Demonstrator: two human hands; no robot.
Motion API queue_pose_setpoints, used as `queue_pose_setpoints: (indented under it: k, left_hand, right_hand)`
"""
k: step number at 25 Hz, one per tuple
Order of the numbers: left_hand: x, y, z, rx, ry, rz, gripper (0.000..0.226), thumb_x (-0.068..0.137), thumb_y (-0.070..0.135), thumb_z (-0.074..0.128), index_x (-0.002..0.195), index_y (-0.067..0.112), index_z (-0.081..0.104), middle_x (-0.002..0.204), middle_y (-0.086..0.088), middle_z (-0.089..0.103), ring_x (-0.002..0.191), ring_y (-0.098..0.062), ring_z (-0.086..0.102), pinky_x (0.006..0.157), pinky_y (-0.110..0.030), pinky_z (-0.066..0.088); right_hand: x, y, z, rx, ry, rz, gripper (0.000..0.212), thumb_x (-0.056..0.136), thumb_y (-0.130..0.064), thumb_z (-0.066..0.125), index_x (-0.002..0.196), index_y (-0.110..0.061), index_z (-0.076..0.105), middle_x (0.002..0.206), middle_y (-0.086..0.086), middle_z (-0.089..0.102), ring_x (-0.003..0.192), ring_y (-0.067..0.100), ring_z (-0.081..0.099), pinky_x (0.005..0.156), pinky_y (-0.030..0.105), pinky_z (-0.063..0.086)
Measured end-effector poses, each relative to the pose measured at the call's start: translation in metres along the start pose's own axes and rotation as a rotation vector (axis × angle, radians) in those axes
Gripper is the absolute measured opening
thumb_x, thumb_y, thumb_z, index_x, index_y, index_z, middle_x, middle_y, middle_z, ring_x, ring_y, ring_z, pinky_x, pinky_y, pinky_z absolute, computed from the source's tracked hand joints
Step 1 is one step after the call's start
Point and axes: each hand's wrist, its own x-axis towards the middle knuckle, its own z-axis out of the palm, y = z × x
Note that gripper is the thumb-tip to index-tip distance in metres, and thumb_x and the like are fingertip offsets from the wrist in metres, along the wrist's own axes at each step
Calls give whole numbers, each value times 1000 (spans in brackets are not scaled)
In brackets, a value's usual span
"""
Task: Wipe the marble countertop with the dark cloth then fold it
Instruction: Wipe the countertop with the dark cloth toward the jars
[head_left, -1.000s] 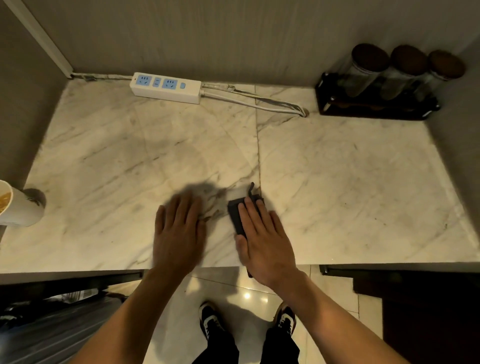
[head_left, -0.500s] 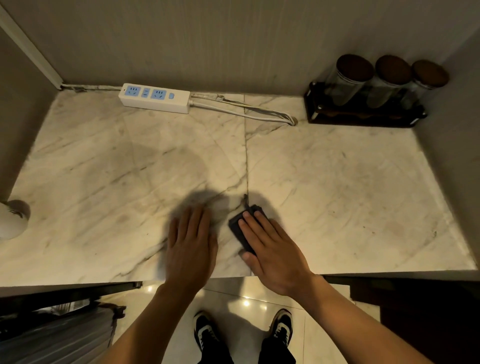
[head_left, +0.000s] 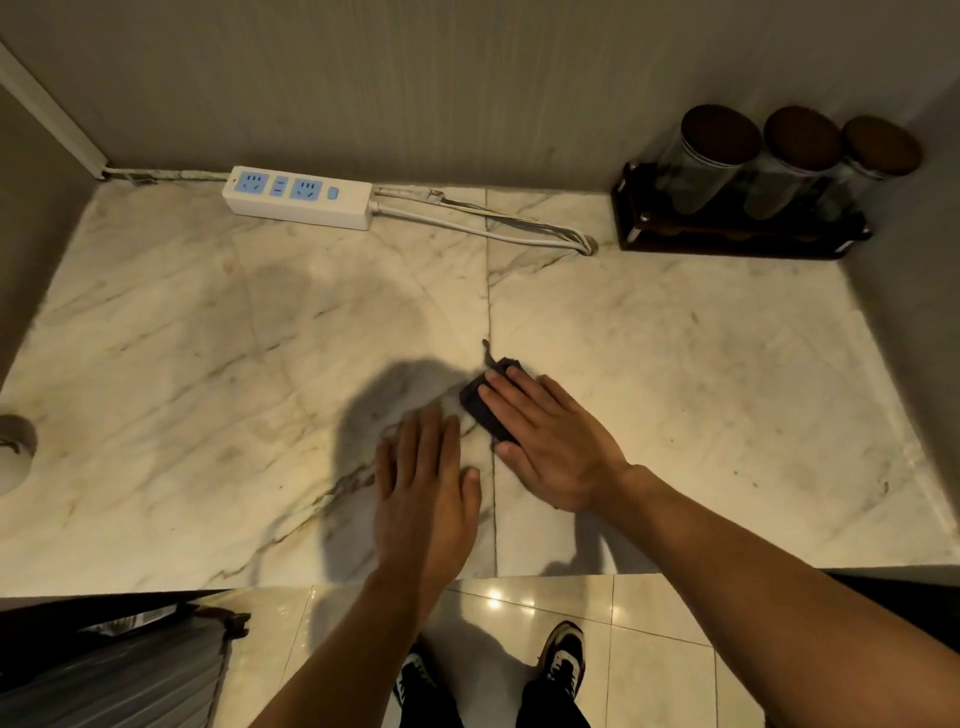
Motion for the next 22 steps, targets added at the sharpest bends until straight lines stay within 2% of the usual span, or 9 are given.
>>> queue_pose_setpoints:
  k: [3,6,13,18,22]
  left_hand:
    - [0,0,2,45,-24,-15,58,96,40,30,145,8,36,151,-19,36,143,-33,28,114,-56,24]
    - [0,0,1,61,-28,-12,58,96,41,31,144,9,38,153,-17,35,144,-32,26,114,-56,24]
    - [3,-2,2,50,9,4,58,92,41,43,140,9,46,149,-17,42,140,-32,33,112,-56,27]
    - [5,0,1,72,29,-3,57,90,40,42,139,10,49,148,-13,45,140,-30,35,110,-55,29]
    - [6,1,0,84,17,-12,58,90,42,40,138,11,50,148,-11,45,140,-27,35,110,-53,30]
  right_hand:
    - [14,9,-3,-6,8,51,61,99,-44,21,152,-18,9,161,0,6,147,16,-2,118,38,4]
    - [32,16,-6,37,23,151,61,99,-44,20,153,-18,7,161,-1,3,147,14,-5,119,40,4]
    - [78,35,-12,124,105,313,61,98,-42,23,152,-15,14,161,3,14,147,20,5,118,44,10]
    - [106,47,-16,198,107,449,61,98,-43,19,152,-18,8,162,0,4,147,17,-4,119,42,2]
    - [116,46,-18,244,115,630,63,97,-43,19,153,-19,3,162,-1,-3,147,18,-7,118,43,-1]
